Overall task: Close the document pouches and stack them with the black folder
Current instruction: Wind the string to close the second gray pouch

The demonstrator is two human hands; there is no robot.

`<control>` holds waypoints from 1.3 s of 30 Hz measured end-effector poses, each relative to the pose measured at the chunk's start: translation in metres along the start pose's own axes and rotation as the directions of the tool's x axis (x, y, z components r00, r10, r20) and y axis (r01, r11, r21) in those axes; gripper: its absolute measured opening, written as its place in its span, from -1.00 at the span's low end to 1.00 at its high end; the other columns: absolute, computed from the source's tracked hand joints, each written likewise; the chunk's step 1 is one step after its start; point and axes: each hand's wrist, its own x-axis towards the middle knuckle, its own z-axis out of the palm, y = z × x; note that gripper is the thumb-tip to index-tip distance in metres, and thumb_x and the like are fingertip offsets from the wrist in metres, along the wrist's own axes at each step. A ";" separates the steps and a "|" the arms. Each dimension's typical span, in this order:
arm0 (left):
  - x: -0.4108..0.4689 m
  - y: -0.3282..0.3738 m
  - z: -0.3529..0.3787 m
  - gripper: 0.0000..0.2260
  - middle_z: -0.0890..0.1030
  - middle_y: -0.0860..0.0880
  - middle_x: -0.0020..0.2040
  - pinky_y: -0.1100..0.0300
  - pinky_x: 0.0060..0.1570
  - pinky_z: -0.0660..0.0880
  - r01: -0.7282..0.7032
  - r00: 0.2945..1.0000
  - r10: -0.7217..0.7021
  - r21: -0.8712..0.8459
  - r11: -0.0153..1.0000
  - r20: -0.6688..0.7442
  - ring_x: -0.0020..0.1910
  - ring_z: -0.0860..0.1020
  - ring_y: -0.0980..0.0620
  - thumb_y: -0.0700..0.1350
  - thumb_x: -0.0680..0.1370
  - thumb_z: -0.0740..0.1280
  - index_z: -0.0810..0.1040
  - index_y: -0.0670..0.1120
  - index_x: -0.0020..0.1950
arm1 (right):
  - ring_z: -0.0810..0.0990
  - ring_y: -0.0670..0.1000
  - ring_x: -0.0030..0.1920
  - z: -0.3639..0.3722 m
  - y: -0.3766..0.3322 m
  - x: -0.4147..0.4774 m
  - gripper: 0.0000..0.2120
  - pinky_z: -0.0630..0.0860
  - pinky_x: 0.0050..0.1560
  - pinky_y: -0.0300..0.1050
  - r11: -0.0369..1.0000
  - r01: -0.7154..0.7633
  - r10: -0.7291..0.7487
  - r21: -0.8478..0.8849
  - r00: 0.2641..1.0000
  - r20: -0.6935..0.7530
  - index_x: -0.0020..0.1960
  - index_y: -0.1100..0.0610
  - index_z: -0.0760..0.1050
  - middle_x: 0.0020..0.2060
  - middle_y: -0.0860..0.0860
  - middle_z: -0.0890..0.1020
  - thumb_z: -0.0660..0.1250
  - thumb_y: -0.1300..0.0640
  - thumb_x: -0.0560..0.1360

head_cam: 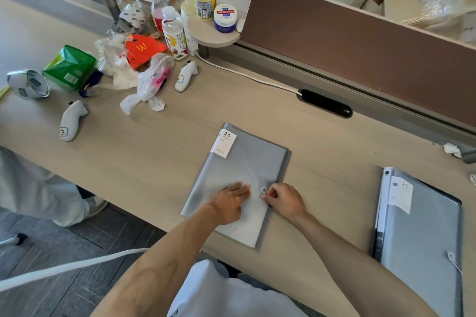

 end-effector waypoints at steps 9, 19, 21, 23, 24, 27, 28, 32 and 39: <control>-0.004 -0.009 -0.012 -0.51 0.29 -0.09 0.51 0.13 0.48 0.16 0.014 0.982 -0.071 -0.303 0.953 -0.177 0.52 0.20 -0.03 -0.29 0.52 0.12 0.36 -0.10 0.46 | 0.55 -0.07 -0.11 -0.009 0.011 -0.006 -0.73 0.47 -0.03 -0.17 0.995 0.001 -0.002 0.097 1.000 0.009 -0.14 -0.01 0.50 -0.13 -0.09 0.54 0.42 -0.15 0.30; -0.011 -0.053 -0.048 -0.28 0.30 -0.22 0.41 0.02 0.36 0.24 0.459 0.812 -0.584 -0.627 0.629 0.009 0.39 0.27 -0.22 -0.07 0.39 0.30 0.11 -0.15 0.50 | 0.57 -0.04 -0.02 -0.007 -0.002 -0.001 -0.50 0.46 0.19 -0.18 0.892 -0.268 0.285 0.363 0.958 0.007 0.30 0.10 0.46 0.22 0.08 0.48 0.40 0.07 0.37; -0.003 -0.055 -0.055 -0.16 0.39 -0.20 0.36 -0.02 0.34 0.32 0.400 0.807 -0.587 -0.791 0.463 0.066 0.36 0.35 -0.21 -0.01 0.23 0.30 0.13 -0.12 0.50 | 0.61 -0.01 0.06 0.012 0.017 0.013 -0.40 0.54 0.17 -0.09 0.814 -0.296 0.320 0.500 0.947 0.039 0.24 0.07 0.50 0.20 0.06 0.53 0.44 -0.03 0.22; 0.004 -0.053 -0.059 -0.27 0.52 -0.18 0.24 -0.07 0.24 0.46 0.346 0.824 -0.556 -0.873 0.344 0.108 0.22 0.51 -0.18 -0.09 0.26 0.41 0.29 -0.15 0.41 | 0.63 0.02 0.07 0.026 0.033 0.020 -0.36 0.60 0.11 -0.01 0.740 -0.314 0.357 0.596 0.933 0.048 0.21 0.08 0.52 0.18 0.07 0.58 0.45 -0.08 0.15; 0.006 -0.053 -0.060 -0.43 0.57 -0.18 0.15 -0.09 0.17 0.52 0.318 0.835 -0.536 -0.903 0.288 0.124 0.12 0.58 -0.17 -0.19 0.33 0.45 0.40 -0.21 0.31 | 0.63 0.04 0.06 0.024 0.030 0.014 -0.40 0.61 0.10 0.01 0.700 -0.309 0.378 0.644 0.925 0.032 0.20 0.09 0.53 0.15 0.08 0.60 0.46 -0.03 0.18; 0.008 -0.045 -0.069 -0.65 0.65 -0.19 0.07 -0.03 0.05 0.58 0.265 0.902 -0.387 -0.953 0.146 0.191 0.00 0.64 -0.17 -0.33 0.44 0.42 0.52 -0.26 0.22 | 0.66 0.10 -0.01 -0.001 0.006 -0.022 -0.63 0.60 0.02 -0.05 0.500 -0.295 0.520 0.814 0.854 -0.010 0.17 0.21 0.53 0.03 0.14 0.67 0.43 0.27 0.37; 0.008 -0.041 -0.074 -0.68 0.67 -0.17 0.06 0.02 -0.01 0.59 0.245 0.926 -0.319 -0.964 0.100 0.202 -0.04 0.66 -0.14 -0.31 0.45 0.42 0.54 -0.22 0.20 | 0.67 0.07 -0.08 -0.003 0.009 -0.029 -0.71 0.60 -0.07 -0.12 0.441 -0.280 0.554 0.853 0.832 -0.013 0.12 0.21 0.55 -0.03 0.13 0.68 0.41 0.30 0.40; 0.026 -0.015 -0.099 -0.79 0.71 -0.11 -0.09 0.16 -0.24 0.62 0.176 0.972 -0.156 -0.984 -0.021 0.177 -0.21 0.68 -0.03 -0.25 0.47 0.41 0.58 -0.15 0.10 | 0.60 0.00 -0.17 -0.010 0.023 -0.057 -0.93 0.53 -0.11 -0.16 0.328 -0.163 0.626 0.931 0.775 -0.084 -0.12 0.08 0.57 -0.15 0.06 0.67 0.40 0.23 0.45; 0.066 0.071 -0.119 -0.66 0.64 -0.22 0.15 -0.16 0.21 0.50 0.120 0.993 0.007 -0.993 -0.002 0.120 0.14 0.60 -0.23 -0.20 0.47 0.42 0.50 -0.17 0.24 | 0.49 -0.09 -0.17 -0.059 0.071 -0.102 -0.84 0.40 -0.17 -0.29 0.365 -0.018 0.728 0.931 0.629 -0.273 0.07 0.19 0.56 -0.11 0.02 0.58 0.30 0.30 0.51</control>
